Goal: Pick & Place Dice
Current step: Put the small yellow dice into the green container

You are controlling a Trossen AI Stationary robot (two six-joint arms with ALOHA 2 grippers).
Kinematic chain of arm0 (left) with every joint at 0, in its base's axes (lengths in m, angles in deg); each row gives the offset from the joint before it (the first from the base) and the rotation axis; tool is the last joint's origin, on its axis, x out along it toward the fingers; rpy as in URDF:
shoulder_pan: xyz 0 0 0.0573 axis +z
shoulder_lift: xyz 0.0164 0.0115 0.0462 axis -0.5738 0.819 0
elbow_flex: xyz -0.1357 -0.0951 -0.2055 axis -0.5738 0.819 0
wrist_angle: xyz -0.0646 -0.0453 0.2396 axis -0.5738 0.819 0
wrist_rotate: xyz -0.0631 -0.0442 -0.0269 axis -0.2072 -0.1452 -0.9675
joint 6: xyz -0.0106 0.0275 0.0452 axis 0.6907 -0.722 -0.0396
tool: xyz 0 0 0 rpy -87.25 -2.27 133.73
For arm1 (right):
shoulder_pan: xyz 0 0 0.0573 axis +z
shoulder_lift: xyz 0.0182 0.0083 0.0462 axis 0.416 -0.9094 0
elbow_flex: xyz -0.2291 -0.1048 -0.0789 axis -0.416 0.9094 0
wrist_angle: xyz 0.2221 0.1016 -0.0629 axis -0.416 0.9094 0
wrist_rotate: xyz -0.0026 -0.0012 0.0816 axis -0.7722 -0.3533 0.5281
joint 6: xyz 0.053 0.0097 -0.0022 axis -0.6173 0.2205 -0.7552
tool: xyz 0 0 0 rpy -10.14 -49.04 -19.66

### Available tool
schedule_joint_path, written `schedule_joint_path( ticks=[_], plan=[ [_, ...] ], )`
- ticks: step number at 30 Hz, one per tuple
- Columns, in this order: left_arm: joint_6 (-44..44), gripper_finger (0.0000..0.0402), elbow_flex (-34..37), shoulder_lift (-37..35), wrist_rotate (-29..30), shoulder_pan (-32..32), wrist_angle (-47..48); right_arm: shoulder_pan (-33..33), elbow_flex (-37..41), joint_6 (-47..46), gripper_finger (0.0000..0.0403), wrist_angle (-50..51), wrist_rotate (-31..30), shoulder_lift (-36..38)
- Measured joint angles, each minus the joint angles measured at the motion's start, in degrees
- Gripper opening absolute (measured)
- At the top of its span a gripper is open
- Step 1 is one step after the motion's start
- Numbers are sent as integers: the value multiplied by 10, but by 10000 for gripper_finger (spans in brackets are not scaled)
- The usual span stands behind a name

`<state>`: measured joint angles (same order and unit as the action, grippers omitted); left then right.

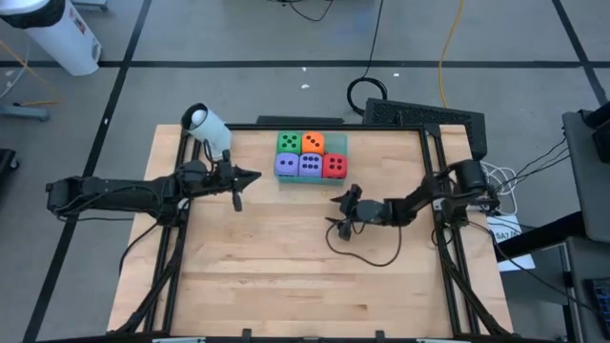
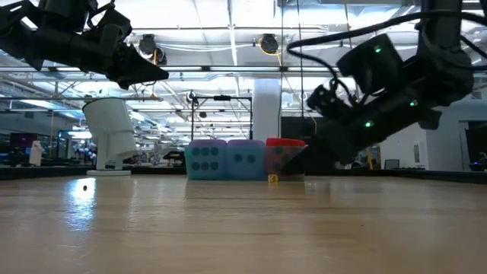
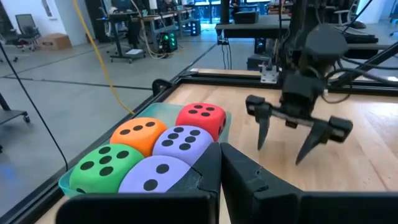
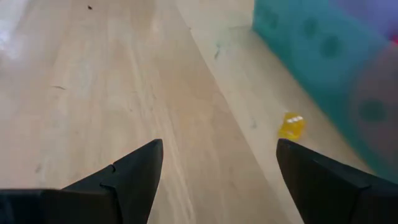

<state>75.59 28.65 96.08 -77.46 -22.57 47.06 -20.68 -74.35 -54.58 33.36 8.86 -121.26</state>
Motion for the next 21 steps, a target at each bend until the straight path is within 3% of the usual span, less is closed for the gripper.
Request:
schedule_joint_path(
  ticks=[10,21],
  plan=[
    [0,14,0,0,0,0,0,-13,-48,-118,306,73,-115,-37],
    [-12,15,0,0,0,0,0,-25,-48,-95,306,77,-98,-40]
  ],
)
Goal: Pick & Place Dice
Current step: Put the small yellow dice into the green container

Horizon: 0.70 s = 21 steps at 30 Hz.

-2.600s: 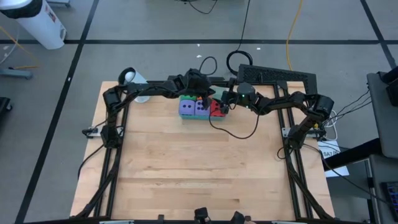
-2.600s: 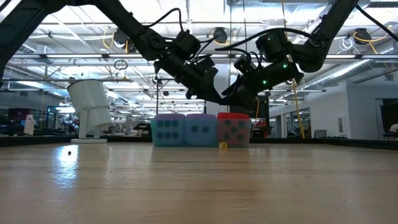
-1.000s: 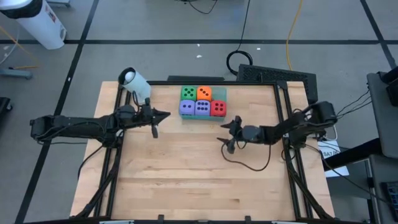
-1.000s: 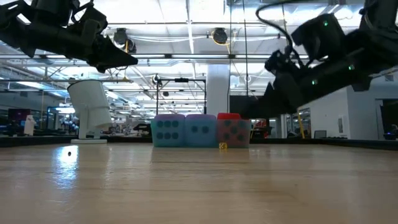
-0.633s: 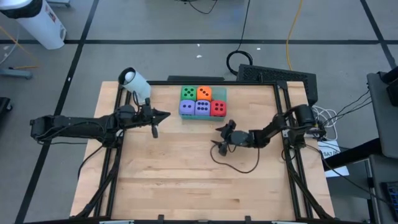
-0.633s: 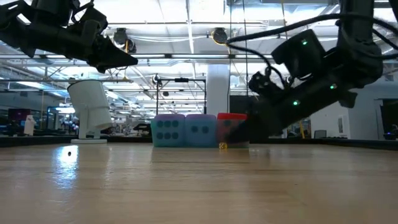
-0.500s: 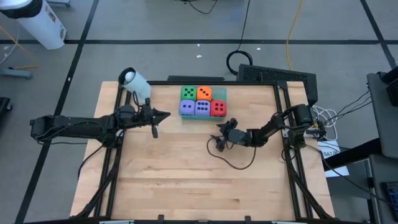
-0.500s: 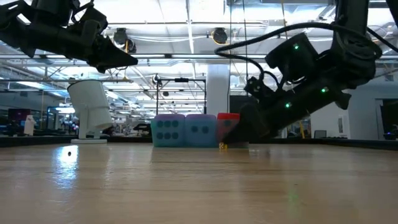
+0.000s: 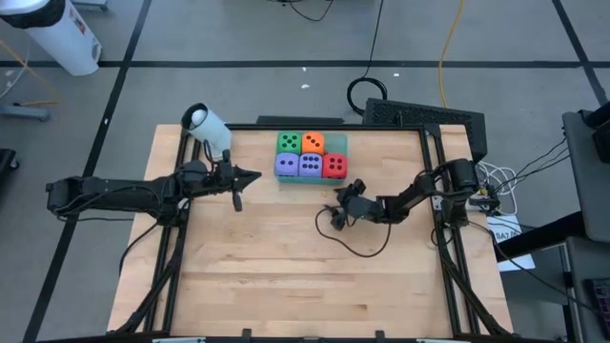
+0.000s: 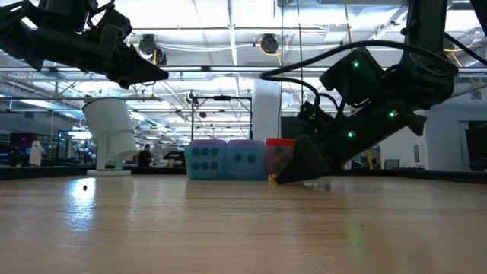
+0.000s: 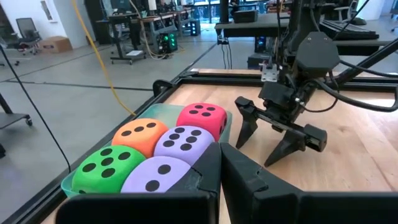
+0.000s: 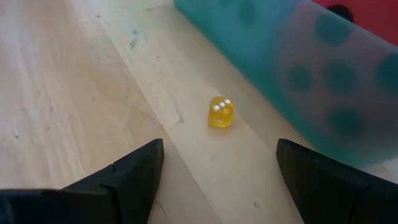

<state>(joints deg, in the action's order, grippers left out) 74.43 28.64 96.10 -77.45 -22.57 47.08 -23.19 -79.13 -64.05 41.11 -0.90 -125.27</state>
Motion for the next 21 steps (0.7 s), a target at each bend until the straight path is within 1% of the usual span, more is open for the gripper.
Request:
schedule_joint_path(
  ticks=[4,9,21],
  plan=[
    [-3,15,0,0,0,0,0,-8,0,25,306,-31,37,-17],
    [-13,14,0,0,0,0,0,-22,0,34,295,-63,55,-40],
    [-15,14,0,0,-2,0,0,-43,0,30,259,-75,54,-52]
  ],
)
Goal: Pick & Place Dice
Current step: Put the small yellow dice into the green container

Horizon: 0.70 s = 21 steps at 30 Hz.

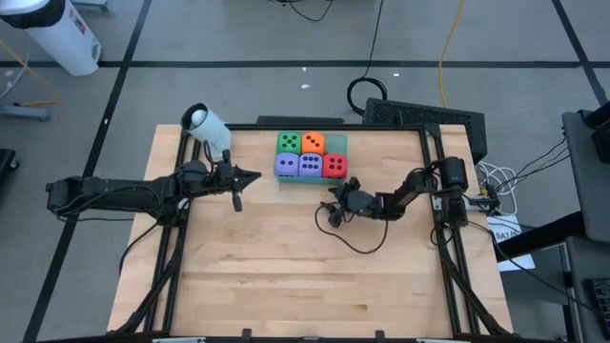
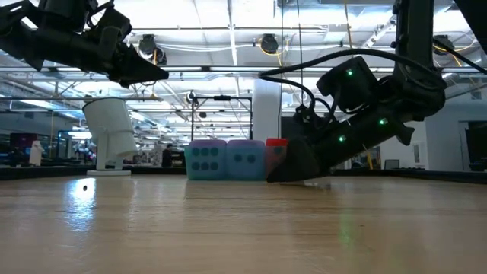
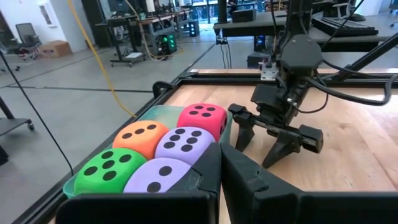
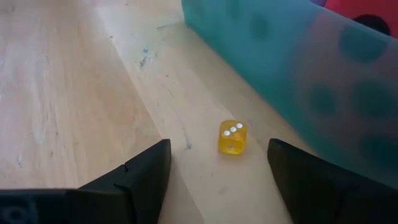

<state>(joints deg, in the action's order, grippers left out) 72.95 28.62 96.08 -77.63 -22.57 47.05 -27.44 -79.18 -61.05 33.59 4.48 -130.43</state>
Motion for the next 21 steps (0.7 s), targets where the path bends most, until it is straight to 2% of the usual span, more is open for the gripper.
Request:
schedule_joint_path(
  ticks=[14,21],
  plan=[
    [1,14,0,0,-1,0,-3,-17,-1,-19,206,-6,-11,-3],
    [3,14,0,0,-1,0,-3,-19,-19,-13,188,-10,-47,-26]
  ],
)
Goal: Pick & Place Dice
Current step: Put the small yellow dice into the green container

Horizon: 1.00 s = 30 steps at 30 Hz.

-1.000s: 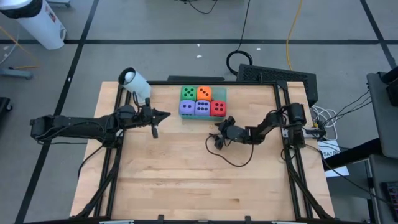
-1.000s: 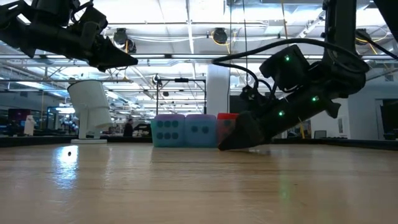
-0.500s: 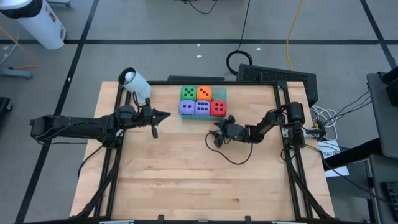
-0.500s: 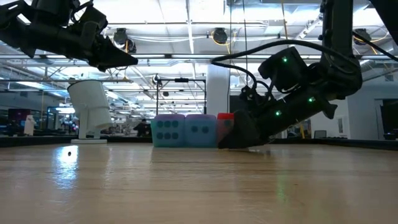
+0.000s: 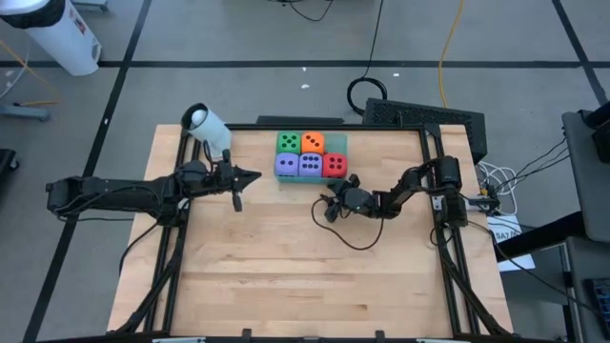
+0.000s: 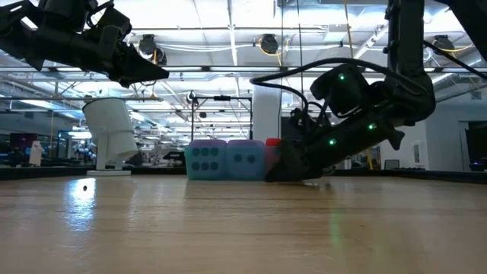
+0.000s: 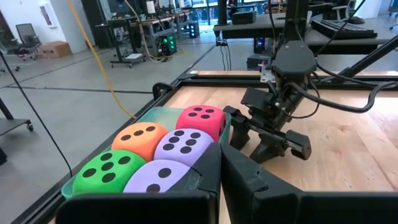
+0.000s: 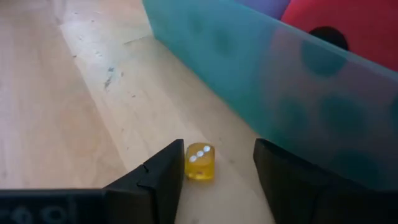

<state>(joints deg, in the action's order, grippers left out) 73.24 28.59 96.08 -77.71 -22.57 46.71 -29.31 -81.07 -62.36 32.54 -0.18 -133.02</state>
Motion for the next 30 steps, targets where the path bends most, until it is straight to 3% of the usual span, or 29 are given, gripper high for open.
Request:
schedule_joint_path(
  ticks=[8,19,30],
  plan=[
    [0,14,0,0,0,0,0,0,-6,1,151,1,-4,-13],
    [-4,14,0,0,0,0,1,25,-6,30,48,0,-8,-14],
    [-4,14,0,0,0,0,4,79,-5,199,78,-1,43,25]
  ],
)
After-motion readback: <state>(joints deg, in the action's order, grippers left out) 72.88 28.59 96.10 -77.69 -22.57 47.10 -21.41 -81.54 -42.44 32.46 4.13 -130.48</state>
